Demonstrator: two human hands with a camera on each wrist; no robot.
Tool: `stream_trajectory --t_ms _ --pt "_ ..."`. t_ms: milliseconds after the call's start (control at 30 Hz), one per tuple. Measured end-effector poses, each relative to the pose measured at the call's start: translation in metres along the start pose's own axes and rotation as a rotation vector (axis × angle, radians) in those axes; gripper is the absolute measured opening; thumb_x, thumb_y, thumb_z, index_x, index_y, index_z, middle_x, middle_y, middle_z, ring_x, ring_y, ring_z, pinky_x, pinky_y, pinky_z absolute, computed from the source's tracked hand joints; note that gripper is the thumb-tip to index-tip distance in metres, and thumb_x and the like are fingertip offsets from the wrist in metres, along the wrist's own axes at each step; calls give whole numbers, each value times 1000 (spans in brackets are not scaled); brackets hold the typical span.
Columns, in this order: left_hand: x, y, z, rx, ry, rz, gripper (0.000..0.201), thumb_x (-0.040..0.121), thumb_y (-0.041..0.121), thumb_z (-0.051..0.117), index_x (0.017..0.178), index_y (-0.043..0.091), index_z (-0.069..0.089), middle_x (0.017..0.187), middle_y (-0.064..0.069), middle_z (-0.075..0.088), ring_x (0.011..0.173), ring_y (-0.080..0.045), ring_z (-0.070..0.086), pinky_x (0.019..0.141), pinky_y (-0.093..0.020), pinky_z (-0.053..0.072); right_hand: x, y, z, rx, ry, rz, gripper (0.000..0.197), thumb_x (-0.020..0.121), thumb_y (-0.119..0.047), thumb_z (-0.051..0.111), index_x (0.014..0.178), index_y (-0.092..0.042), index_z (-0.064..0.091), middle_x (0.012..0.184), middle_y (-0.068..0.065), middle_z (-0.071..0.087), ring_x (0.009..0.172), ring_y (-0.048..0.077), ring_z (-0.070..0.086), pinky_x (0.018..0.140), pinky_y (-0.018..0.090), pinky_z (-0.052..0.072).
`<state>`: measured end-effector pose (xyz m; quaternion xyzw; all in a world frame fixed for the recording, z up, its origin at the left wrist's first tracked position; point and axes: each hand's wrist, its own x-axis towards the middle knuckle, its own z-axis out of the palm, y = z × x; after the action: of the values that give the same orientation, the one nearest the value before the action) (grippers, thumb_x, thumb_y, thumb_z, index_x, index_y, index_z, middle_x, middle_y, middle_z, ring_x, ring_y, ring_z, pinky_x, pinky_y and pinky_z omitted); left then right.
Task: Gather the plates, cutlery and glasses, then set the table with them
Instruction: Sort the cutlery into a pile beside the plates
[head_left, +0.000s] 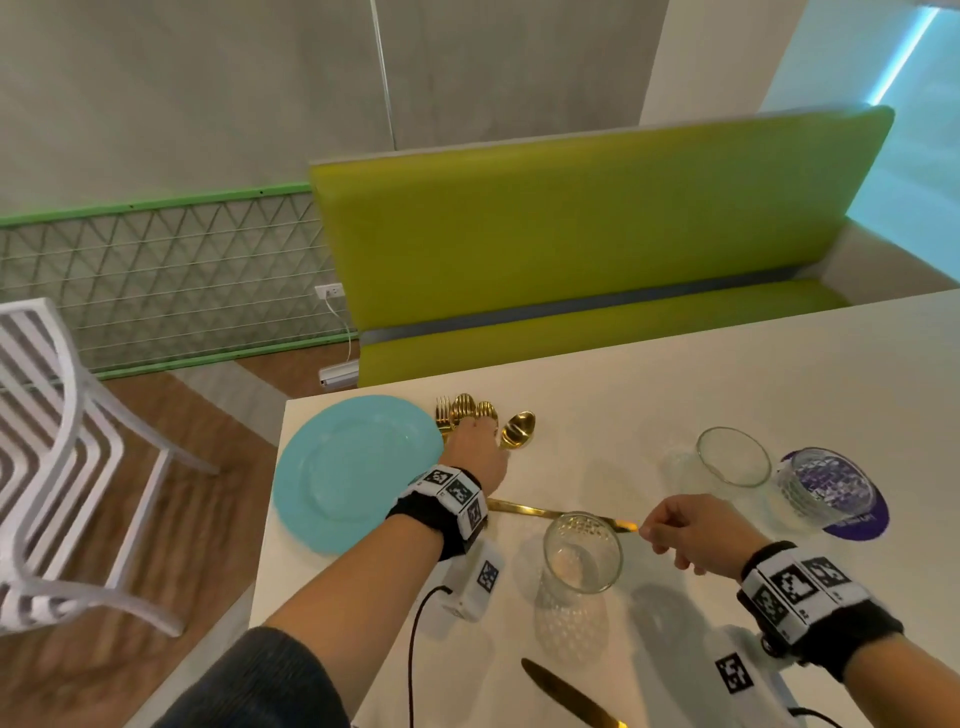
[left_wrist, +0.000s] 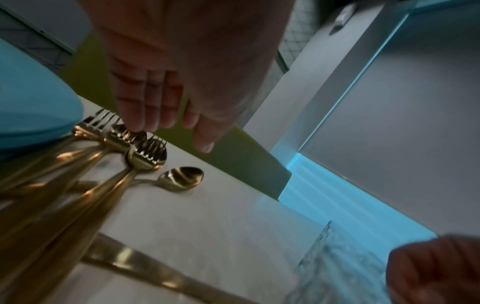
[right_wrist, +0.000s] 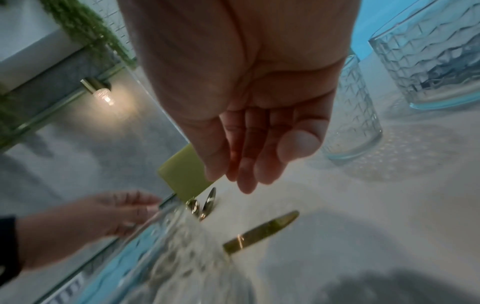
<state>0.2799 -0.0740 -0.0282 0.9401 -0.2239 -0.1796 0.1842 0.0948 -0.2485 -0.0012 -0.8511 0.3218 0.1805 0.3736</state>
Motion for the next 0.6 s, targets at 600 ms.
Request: stream_trajectory --t_ms 600 --pt "-124 -42 -51 -346 182 5 28 93 17 47 118 9 56 119 -10 62 113 -25 55 92 -28 40 -120 -64 225 -465 -489 -256 46 77 -50 67 110 -19 57 109 5 60 92 20 53 85 32 46"
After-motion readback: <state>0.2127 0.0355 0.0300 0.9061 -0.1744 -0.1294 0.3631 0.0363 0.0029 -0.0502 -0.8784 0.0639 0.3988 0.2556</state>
